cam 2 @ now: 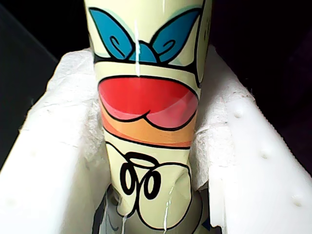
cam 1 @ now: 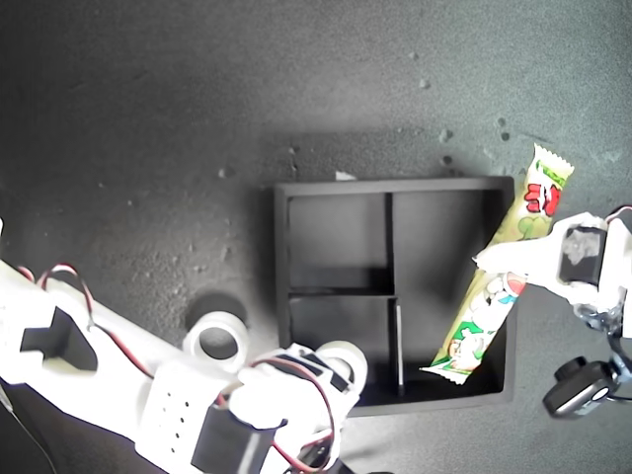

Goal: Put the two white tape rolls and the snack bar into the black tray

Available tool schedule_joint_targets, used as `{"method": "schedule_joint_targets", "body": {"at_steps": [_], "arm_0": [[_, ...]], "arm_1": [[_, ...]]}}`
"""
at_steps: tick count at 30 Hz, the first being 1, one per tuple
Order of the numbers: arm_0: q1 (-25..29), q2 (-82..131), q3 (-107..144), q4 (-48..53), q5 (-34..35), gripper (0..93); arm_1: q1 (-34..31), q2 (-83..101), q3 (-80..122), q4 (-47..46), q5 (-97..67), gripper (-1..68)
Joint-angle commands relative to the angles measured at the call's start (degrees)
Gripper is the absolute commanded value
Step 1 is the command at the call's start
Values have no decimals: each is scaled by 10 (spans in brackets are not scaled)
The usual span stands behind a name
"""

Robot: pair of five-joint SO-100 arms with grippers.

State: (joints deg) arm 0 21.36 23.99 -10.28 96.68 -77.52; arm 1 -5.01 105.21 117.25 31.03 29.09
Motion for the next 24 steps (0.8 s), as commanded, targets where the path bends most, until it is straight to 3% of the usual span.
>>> {"method": "schedule_joint_targets", "body": {"at_steps": [1,8,18,24], "arm_0": [[11,4,-26,-13,-11,121],[11,19,-26,10,-5,158],[-21,148,-25,83,61,163],[-41,208,7,83,83,153]], "arm_1": [[2,2,-4,-11,4,-2],[3,0,-3,-11,4,-2],[-3,-12,-21,-7,-11,-2],[-21,-110,-135,58,-33,-2]]}}
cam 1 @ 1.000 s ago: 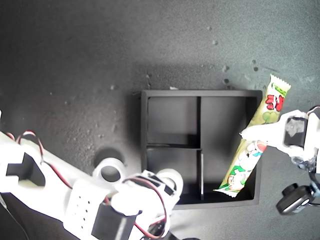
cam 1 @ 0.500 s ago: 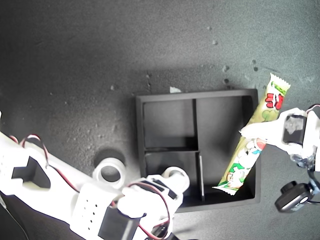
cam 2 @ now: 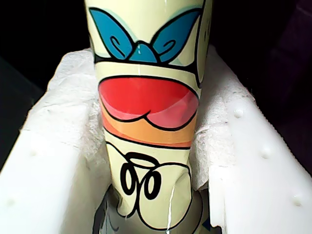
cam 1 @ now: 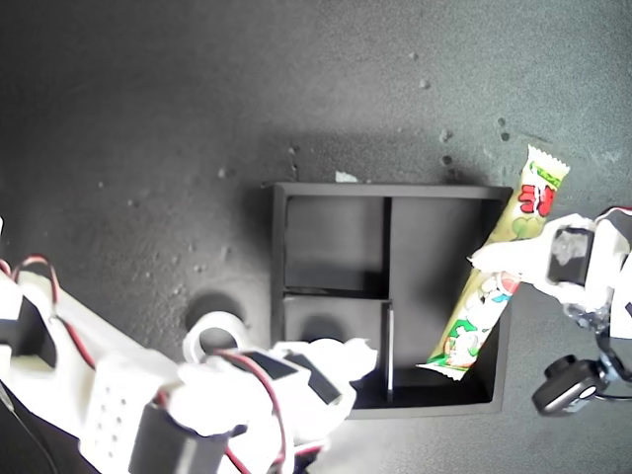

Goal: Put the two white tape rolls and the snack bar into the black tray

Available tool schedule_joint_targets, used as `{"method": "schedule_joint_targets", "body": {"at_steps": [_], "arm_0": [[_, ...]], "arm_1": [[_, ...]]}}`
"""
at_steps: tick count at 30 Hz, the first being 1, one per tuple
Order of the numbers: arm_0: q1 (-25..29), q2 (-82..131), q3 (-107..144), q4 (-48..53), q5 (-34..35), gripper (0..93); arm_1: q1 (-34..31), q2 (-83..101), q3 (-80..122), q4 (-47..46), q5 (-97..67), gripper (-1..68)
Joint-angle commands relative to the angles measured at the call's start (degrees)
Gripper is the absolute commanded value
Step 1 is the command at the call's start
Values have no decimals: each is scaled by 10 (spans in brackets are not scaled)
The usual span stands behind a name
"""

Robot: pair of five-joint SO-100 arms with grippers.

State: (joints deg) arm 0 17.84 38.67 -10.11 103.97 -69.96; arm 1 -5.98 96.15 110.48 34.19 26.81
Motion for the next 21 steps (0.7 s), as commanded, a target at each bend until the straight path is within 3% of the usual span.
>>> {"method": "schedule_joint_targets", "body": {"at_steps": [1,5,9,12,21], "arm_0": [[-9,71,21,11,6,150],[-33,161,211,11,-39,137],[-66,295,459,11,-112,137],[-84,413,623,11,-171,143],[-11,497,769,-24,-265,155]], "arm_1": [[-15,-41,-90,38,-11,-2],[-22,-87,-136,62,-15,2],[-28,-87,-138,76,-16,145],[-35,-87,-145,93,-19,206],[-36,-85,-190,166,-35,256]]}}
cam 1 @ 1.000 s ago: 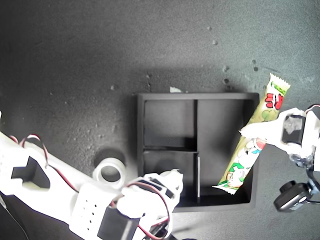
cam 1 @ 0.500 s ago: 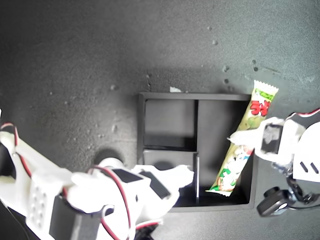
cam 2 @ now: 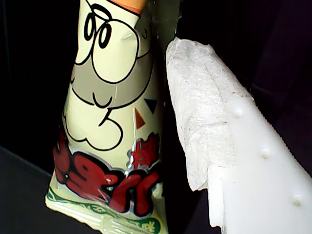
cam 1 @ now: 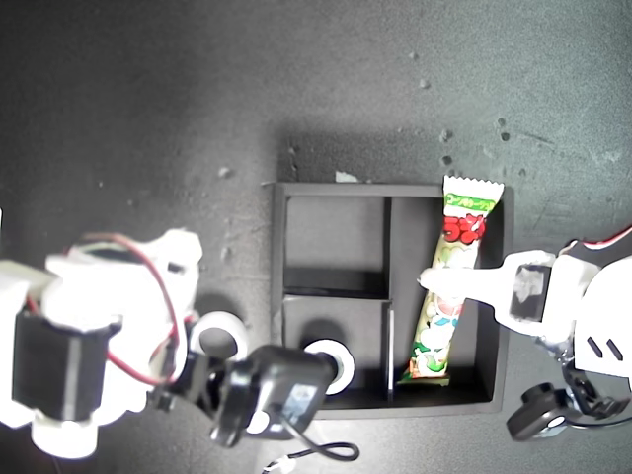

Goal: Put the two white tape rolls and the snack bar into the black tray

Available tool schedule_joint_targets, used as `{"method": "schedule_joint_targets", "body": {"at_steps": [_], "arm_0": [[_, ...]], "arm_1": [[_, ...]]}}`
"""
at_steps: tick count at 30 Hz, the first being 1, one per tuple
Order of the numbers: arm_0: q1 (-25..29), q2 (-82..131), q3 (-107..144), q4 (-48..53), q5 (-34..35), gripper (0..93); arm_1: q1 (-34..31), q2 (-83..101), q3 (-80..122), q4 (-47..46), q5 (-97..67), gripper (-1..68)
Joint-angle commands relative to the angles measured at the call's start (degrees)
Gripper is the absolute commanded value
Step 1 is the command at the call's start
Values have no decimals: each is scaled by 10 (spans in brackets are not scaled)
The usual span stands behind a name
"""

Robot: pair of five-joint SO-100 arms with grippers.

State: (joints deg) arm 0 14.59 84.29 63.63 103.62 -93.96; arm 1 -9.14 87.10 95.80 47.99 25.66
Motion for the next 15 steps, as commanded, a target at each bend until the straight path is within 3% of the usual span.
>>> {"method": "schedule_joint_targets", "body": {"at_steps": [1,7,15], "arm_0": [[31,51,59,-43,-33,150],[104,113,212,-272,-54,138],[158,19,180,-366,-73,146]], "arm_1": [[-3,7,-62,46,-28,257],[18,8,-210,174,-34,257],[27,11,-375,344,26,258]]}}
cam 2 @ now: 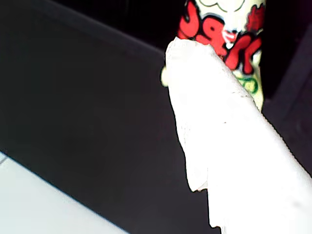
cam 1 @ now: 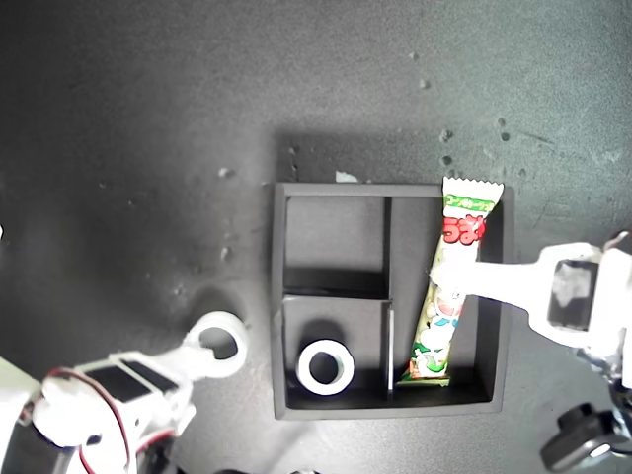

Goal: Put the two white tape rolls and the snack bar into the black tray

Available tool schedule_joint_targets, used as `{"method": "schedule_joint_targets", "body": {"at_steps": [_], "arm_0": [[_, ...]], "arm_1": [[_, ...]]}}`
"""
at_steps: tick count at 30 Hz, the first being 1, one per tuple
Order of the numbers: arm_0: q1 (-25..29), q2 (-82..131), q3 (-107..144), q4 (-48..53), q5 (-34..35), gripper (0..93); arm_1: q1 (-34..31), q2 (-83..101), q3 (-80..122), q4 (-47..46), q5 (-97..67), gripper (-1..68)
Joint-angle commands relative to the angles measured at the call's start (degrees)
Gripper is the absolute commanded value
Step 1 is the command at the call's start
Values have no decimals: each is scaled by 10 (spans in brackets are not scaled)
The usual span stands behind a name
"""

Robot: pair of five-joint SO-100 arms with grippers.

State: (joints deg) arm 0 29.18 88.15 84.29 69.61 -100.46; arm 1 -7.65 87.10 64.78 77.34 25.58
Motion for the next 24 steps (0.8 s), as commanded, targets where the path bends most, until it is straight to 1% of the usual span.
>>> {"method": "schedule_joint_targets", "body": {"at_steps": [1,4,8,20,21,22,23,24], "arm_0": [[15,-34,-38,-25,-9,148],[17,-62,-41,-29,-23,154],[12,-79,-14,-41,-45,157],[-11,-157,-4,-73,-37,169],[-12,-170,-7,-74,-38,164],[-15,-180,-7,-81,-37,146],[-18,-188,-3,-89,-38,116],[-21,-194,3,-97,-40,76]], "arm_1": [[15,11,-83,71,40,258],[16,11,-129,115,60,255],[5,11,-183,142,76,247],[-44,11,-345,226,103,232],[-47,11,-361,232,108,227],[-49,11,-380,239,115,209],[-50,11,-399,248,125,188],[-50,11,-419,257,136,151]]}}
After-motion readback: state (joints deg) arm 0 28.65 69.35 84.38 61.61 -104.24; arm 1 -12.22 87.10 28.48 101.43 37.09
